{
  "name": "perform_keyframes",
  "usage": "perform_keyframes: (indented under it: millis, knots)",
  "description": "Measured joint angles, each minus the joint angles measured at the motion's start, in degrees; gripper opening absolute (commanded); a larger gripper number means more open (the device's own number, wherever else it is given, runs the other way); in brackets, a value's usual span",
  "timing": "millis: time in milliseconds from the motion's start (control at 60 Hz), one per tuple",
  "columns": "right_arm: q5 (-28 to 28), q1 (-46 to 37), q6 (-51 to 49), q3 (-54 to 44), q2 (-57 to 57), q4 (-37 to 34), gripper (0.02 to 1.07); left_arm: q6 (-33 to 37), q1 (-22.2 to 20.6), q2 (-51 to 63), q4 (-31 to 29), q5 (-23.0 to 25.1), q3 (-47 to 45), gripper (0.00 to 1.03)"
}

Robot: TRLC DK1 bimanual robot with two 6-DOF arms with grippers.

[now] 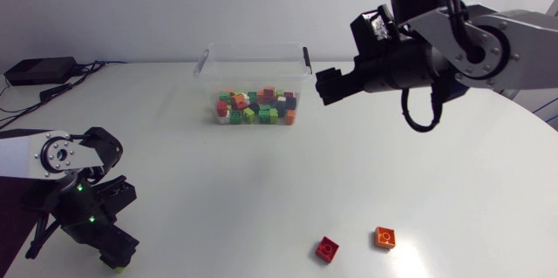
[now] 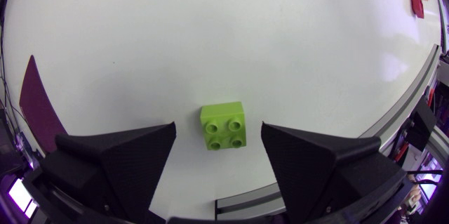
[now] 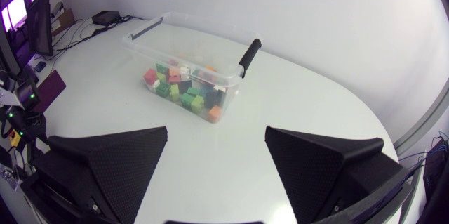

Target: Place the duplo bricks in the container

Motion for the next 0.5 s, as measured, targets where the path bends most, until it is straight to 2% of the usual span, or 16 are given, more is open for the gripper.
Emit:
perform_keyframes:
  millis: [133, 183, 217, 233, 250, 500]
  knots:
    - [0.0, 0.9, 0.0, -5.2, -4.9, -2.8, 1.02, -0.7, 0.0, 1.0, 1.5, 0.0, -0.2, 0.53]
    - [0.0, 1.8, -0.4, -7.8, -6.8, -4.2, 1.02, -1.1, 0.0, 1.4, 2.3, 0.0, -0.6, 0.41]
    - [-0.1, 2.5, -1.0, -9.4, -7.8, -5.1, 1.02, -1.1, 0.0, 1.6, 2.5, 0.0, -0.9, 0.29]
    - [-0.1, 3.0, -1.3, -10.6, -8.6, -5.9, 1.02, -1.1, 0.0, 1.7, 2.5, 0.1, -1.1, 0.28]
    - [-0.2, 3.2, -1.4, -11.2, -9.0, -6.3, 1.02, -1.1, 0.0, 1.7, 2.5, 0.0, -1.2, 0.2]
    - [-1.0, 7.5, -6.1, -20.7, -13.6, -14.2, 1.02, -1.3, -0.9, 1.7, 2.7, 0.0, -1.7, 0.16]
